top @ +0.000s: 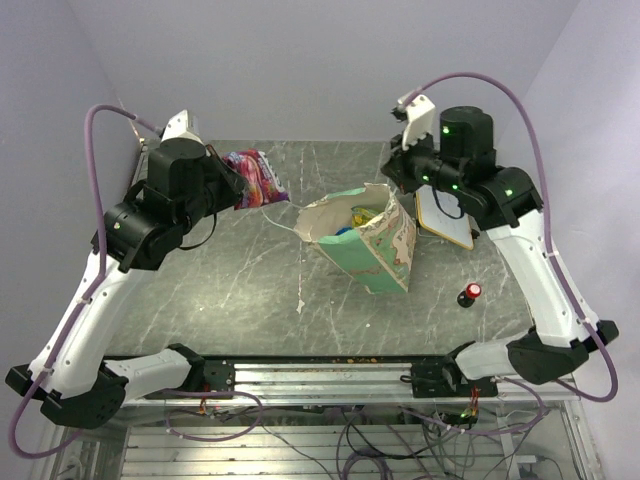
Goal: Take the snacks out of the paper bag
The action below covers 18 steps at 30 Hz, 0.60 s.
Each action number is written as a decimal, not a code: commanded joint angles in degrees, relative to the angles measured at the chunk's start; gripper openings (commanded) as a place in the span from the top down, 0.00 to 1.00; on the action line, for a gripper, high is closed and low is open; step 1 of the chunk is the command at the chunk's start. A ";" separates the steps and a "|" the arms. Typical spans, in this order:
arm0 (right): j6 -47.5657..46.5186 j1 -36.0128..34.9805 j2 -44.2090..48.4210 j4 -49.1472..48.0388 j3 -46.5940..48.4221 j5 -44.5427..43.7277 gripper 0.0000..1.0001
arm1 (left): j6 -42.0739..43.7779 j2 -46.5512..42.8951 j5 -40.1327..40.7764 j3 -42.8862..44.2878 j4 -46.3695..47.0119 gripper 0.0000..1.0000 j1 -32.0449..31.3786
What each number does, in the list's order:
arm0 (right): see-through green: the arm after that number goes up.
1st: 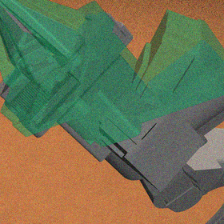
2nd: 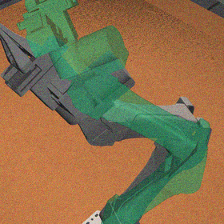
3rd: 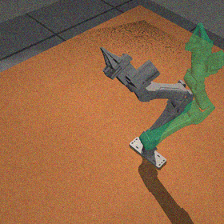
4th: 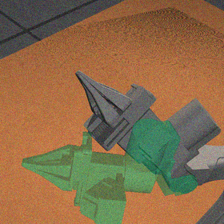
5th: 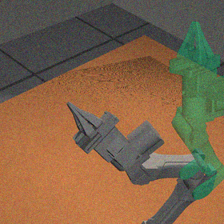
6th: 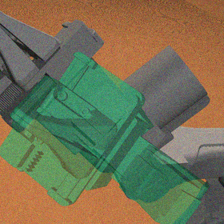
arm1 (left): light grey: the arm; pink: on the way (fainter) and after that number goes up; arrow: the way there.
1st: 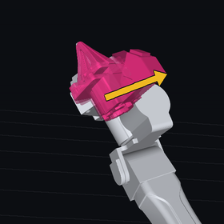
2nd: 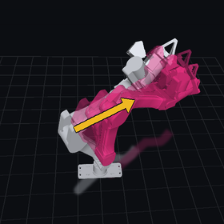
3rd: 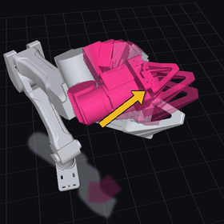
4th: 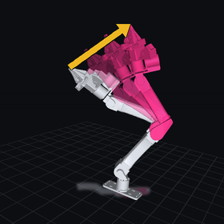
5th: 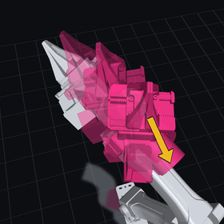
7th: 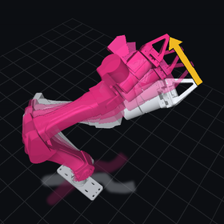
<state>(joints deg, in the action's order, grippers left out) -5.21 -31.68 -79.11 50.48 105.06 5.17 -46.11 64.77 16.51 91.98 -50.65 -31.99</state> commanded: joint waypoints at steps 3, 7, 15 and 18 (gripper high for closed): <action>-5.39 -4.84 -3.44 -7.65 5.68 0.49 1.00 | -1.09 -3.70 2.76 -1.99 -1.75 0.93 1.36; 1.78 -4.87 -6.43 -8.87 5.04 12.11 1.00 | 1.17 -2.01 5.51 -1.78 -4.81 0.93 2.74; 15.65 -4.89 -7.20 -15.66 -4.06 29.18 1.00 | 3.98 1.88 1.34 -4.23 -4.85 0.93 12.48; 17.93 -4.86 -5.87 -17.11 -7.84 33.34 1.00 | 3.29 -0.11 -4.28 -10.15 -0.14 0.93 17.20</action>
<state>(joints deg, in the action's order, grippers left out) 6.52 -36.25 -87.31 38.87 100.84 28.53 -43.46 67.81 18.31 86.61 -56.51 -19.88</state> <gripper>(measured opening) 0.007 0.081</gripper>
